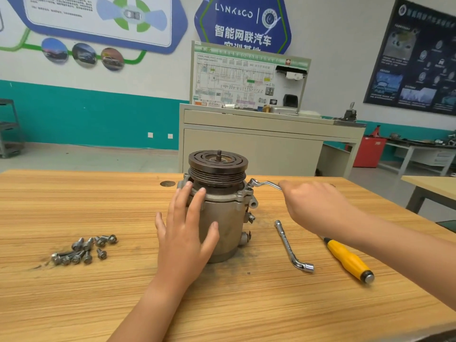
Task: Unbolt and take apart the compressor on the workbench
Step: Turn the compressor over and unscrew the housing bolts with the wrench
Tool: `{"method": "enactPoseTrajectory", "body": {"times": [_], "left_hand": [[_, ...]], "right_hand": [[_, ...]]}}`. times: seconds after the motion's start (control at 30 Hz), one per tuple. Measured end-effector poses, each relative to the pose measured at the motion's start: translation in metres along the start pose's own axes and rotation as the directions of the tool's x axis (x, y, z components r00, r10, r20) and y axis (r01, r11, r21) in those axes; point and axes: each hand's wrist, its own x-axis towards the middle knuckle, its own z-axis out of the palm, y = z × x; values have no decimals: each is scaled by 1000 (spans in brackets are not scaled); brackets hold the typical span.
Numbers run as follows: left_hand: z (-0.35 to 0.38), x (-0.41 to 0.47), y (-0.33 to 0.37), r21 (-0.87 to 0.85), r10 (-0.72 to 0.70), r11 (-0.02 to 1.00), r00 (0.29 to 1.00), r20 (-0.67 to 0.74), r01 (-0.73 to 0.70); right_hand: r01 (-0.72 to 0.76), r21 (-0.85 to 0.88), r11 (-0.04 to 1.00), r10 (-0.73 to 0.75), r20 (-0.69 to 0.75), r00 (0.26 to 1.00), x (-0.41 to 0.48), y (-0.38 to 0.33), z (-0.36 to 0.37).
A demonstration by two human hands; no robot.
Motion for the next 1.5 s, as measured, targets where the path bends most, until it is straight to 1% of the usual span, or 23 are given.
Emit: {"method": "enactPoseTrajectory", "body": {"times": [0.1, 0.2, 0.3, 0.4, 0.47, 0.57, 0.7, 0.77, 0.8, 0.87, 0.97, 1.0, 1.03, 1.07, 1.1, 1.17, 1.23, 1.3, 1.37, 1.4, 1.5], "left_hand": [[0, -2, 3, 37, 37, 999, 999, -9, -36], [-1, 1, 5, 28, 10, 1000, 1000, -29, -9], [-3, 4, 6, 59, 37, 998, 997, -66, -33], [-4, 13, 7, 43, 7, 999, 993, -120, -2], [-4, 18, 7, -3, -25, 1000, 988, -154, 25], [-2, 22, 4, -20, 0, 1000, 979, -204, -4], [-3, 26, 1, -67, 39, 996, 977, -211, -54], [-4, 26, 1, -89, 49, 994, 978, -205, -68], [-4, 26, 1, -96, 51, 993, 978, -200, -72], [-5, 26, 0, -105, 57, 991, 979, -194, -78], [-4, 26, -4, -97, 87, 989, 975, -204, -109], [-4, 27, -5, -92, 97, 989, 973, -209, -118], [-3, 28, -5, -87, 105, 988, 971, -213, -126], [-3, 28, -6, -84, 113, 987, 970, -215, -134], [-3, 29, -6, -84, 119, 987, 969, -216, -140], [-4, 29, -6, -85, 126, 986, 969, -213, -146], [-4, 29, -6, -82, 131, 985, 970, -205, -150], [-4, 29, -6, -80, 135, 985, 971, -198, -153], [-5, 29, -7, -87, 128, 985, 973, -193, -147], [-5, 28, -8, -94, 124, 985, 974, -192, -144], [-6, 28, -11, -112, 124, 983, 974, -187, -146]], "right_hand": [[14, -52, 999, -11, 57, 998, 7, -8, -8], [82, -119, 989, -70, 105, 992, 13, -12, -18], [164, -177, 970, -139, 146, 979, 15, -11, -27], [181, -200, 963, -145, 183, 972, 16, -12, -31], [179, -188, 966, -145, 183, 972, 15, -12, -32], [184, -159, 970, -158, 160, 974, 14, -10, -33], [205, -150, 967, -189, 114, 975, 15, -6, -29], [222, -165, 961, -204, 120, 971, 17, 0, -28], [245, -178, 953, -225, 129, 966, 18, 6, -27], [335, -225, 915, -315, 122, 941, 26, 21, -24], [511, -262, 819, -500, 110, 859, 41, 40, -19], [538, -237, 809, -533, 92, 841, 46, 46, -16], [556, -201, 807, -561, 36, 827, 51, 49, -12], [555, -175, 813, -564, 0, 826, 58, 52, -4], [531, -150, 834, -538, -4, 843, 65, 50, 6], [445, -87, 891, -452, -95, 887, 80, 37, 26], [383, 28, 923, -371, -194, 908, 93, 18, 41], [300, 116, 947, -265, -249, 932, 97, 1, 48], [231, 206, 951, -170, -274, 946, 87, -2, 55], [216, 227, 950, -150, -276, 949, 77, -1, 57], [233, 289, 928, -148, -286, 947, 40, 3, 60]]}}
